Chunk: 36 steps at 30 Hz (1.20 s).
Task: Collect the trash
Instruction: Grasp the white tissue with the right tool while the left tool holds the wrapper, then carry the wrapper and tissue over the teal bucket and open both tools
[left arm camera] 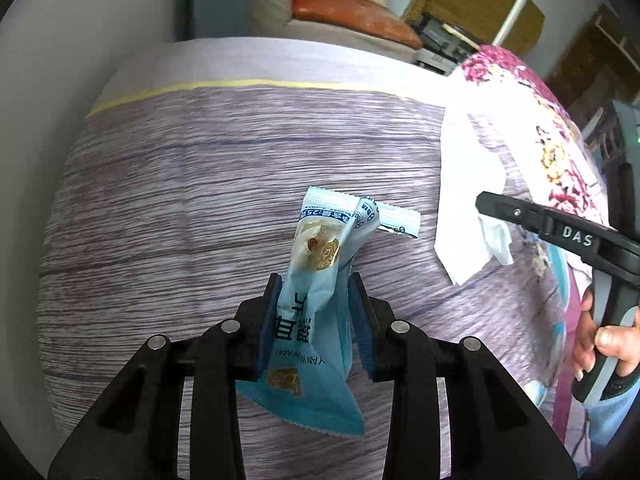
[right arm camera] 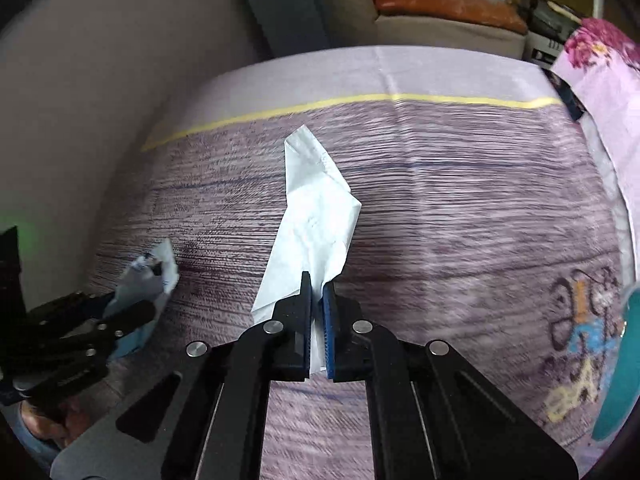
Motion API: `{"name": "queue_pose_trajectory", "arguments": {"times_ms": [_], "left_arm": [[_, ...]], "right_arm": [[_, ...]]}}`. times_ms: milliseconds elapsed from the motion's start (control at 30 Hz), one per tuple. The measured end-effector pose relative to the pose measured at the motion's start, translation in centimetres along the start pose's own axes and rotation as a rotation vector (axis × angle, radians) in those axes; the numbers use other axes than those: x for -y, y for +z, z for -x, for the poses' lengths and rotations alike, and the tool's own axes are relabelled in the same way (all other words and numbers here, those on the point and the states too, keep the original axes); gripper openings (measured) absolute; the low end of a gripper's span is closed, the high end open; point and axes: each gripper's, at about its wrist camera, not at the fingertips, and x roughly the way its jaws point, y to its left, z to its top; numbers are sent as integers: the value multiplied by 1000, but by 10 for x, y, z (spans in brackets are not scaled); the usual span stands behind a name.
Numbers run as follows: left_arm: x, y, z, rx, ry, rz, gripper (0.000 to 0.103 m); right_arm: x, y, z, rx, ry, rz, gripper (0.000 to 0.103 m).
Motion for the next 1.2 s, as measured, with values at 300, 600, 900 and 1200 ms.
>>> {"name": "queue_pose_trajectory", "arguments": {"times_ms": [300,600,900,1200], "left_arm": [[91,12,-12,-7,-43,-108,35],[191,18,-31,-28,-74,-243,35],[285,15,-51,-61,-116,-371,35],[377,4,-82,-111,-160,-496,35]], "right_arm": [[50,-14,57,99,-23,-83,5],[127,-40,114,207,-48,-190,5],[213,-70,167,310,-91,-331,5],[290,-111,202,369,-166,-462,5]]}}
